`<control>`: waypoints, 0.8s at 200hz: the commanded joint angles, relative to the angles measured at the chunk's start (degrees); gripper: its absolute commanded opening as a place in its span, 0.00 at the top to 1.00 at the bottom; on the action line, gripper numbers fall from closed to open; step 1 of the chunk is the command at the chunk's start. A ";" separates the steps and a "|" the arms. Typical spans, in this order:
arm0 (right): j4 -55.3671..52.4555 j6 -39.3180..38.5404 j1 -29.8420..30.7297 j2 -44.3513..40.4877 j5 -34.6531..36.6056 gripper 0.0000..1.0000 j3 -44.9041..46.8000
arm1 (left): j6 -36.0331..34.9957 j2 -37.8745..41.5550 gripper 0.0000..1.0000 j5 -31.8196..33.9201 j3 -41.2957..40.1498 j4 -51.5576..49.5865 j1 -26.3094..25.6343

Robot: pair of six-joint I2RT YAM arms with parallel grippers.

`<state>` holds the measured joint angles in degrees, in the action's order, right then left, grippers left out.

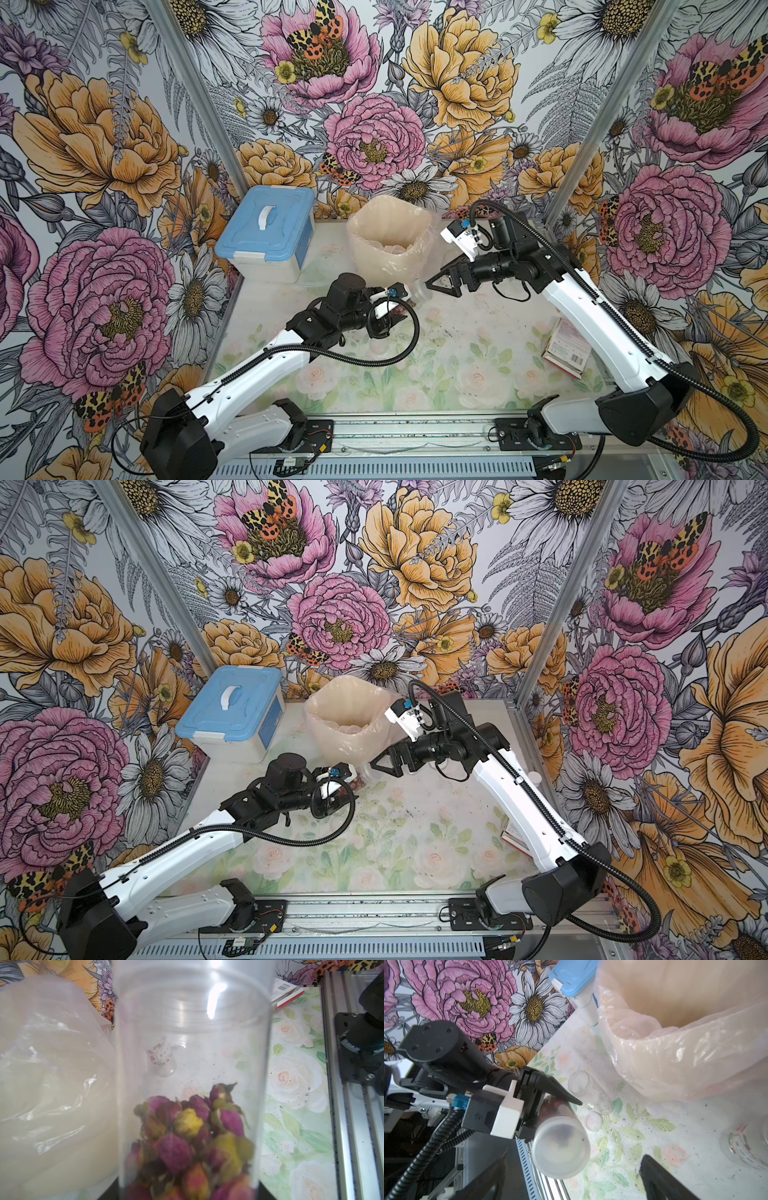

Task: Empty the moldy dried flower tea in the jars
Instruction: Unscrew the lid from the jar.

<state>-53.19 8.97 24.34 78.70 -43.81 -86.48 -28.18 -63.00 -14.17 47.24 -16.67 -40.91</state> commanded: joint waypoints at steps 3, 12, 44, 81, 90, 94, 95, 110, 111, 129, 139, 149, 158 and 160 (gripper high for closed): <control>1.16 12.34 -0.04 -0.54 0.93 0.04 -1.58 | -1.91 0.10 0.64 7.55 -0.01 3.02 -1.86; 1.07 14.32 -0.08 0.02 1.22 0.05 -1.19 | -2.46 -0.32 0.64 9.23 0.13 3.02 -2.47; 0.96 15.33 1.11 1.30 0.52 0.07 0.96 | -3.36 -2.11 0.64 11.83 1.12 3.04 -3.56; 0.89 14.73 3.23 2.49 1.19 0.10 2.75 | -3.73 -2.46 0.65 12.67 1.56 3.04 -3.92; 0.89 14.43 3.51 2.70 1.77 0.11 3.10 | -3.79 -2.39 0.65 12.68 1.49 3.04 -4.00; 0.85 14.33 3.60 2.82 1.96 0.11 3.23 | -3.81 -2.37 0.65 12.66 1.45 3.04 -4.02; 0.87 14.33 3.65 2.89 1.97 0.11 3.19 | -3.81 -2.38 0.65 12.67 1.45 3.04 -4.01; 0.84 14.25 4.03 3.36 2.34 0.13 3.59 | -3.81 -2.39 0.65 12.67 1.39 3.00 -4.00; 0.87 14.29 4.04 3.42 2.33 0.13 3.59 | -3.81 -2.39 0.65 12.68 1.38 3.02 -4.00; 0.98 14.13 4.56 4.13 2.44 0.18 3.75 | -3.81 -2.38 0.65 12.57 1.38 3.04 -4.08; 0.98 14.02 4.76 4.40 2.41 0.23 3.64 | -3.86 -2.47 0.65 12.53 1.39 3.04 -4.10; 0.97 13.92 4.94 4.58 2.37 0.26 3.48 | -3.82 -2.43 0.65 12.29 1.37 3.00 -4.10; 0.98 13.72 5.02 4.62 2.09 0.29 3.34 | -3.88 -2.39 0.65 12.01 1.28 2.98 -4.05; 0.98 13.62 5.08 4.58 2.07 0.30 3.29 | -3.85 -2.39 0.65 11.87 1.32 2.92 -4.08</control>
<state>-52.93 23.09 28.88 82.67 -42.04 -82.85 -31.53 -65.47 -2.50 47.24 -16.03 -44.51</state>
